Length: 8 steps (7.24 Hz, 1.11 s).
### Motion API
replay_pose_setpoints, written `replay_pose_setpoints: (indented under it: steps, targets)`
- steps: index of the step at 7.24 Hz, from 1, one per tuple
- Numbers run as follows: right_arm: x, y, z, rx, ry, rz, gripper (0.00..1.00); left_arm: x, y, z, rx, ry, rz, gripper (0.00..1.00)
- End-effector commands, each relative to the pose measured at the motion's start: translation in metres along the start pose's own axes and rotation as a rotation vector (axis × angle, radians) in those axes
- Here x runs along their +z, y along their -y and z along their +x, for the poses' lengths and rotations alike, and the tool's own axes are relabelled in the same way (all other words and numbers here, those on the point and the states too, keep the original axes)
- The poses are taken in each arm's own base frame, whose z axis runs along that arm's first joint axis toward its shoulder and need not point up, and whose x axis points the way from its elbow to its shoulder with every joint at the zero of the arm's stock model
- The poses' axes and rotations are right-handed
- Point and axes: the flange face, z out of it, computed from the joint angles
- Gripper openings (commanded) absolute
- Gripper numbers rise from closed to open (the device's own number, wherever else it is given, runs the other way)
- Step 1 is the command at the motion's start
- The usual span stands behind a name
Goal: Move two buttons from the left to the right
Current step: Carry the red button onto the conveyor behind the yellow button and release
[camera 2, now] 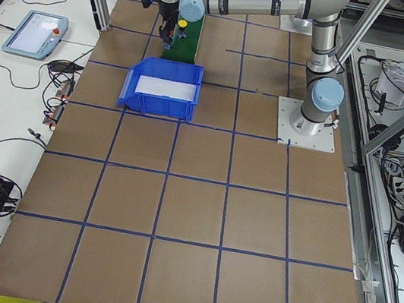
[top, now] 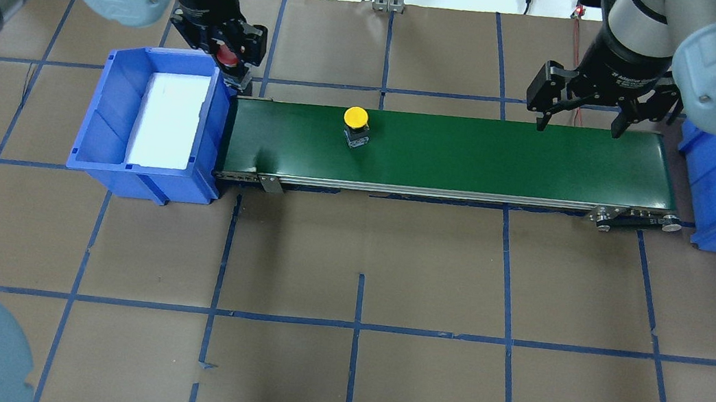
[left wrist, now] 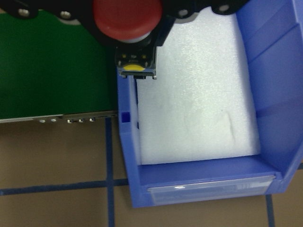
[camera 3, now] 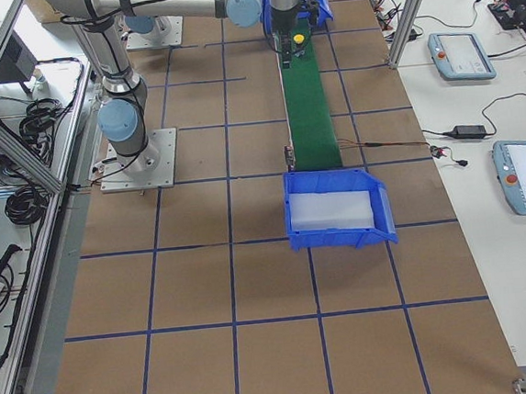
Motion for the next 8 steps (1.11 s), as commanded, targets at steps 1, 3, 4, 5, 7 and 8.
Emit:
replay_pose_setpoints:
  steps: [1,3,4,5,7,8]
  targets:
    - [0.000,0.000,0.000,-0.001,-0.001,0.000,1.00,0.026,0.005,0.033,0.255,0.002,-0.039,0.34]
    - [0.001,0.000,0.000,-0.001,0.001,-0.001,1.00,0.045,0.006,0.034,0.439,-0.015,-0.067,0.34]
    - [0.001,-0.001,-0.004,-0.007,0.001,-0.002,1.00,0.051,0.007,0.034,0.510,-0.019,-0.070,0.34]
    - [0.001,-0.001,-0.006,-0.009,0.001,-0.002,1.00,0.054,0.008,0.034,0.562,-0.024,-0.072,0.34]
    - [0.002,-0.001,-0.005,-0.009,0.001,-0.002,1.00,0.068,0.005,0.046,0.662,-0.040,-0.096,0.34]
    - [0.001,-0.001,-0.006,-0.011,0.001,-0.002,1.00,0.085,0.002,0.054,0.686,-0.054,-0.122,0.34]
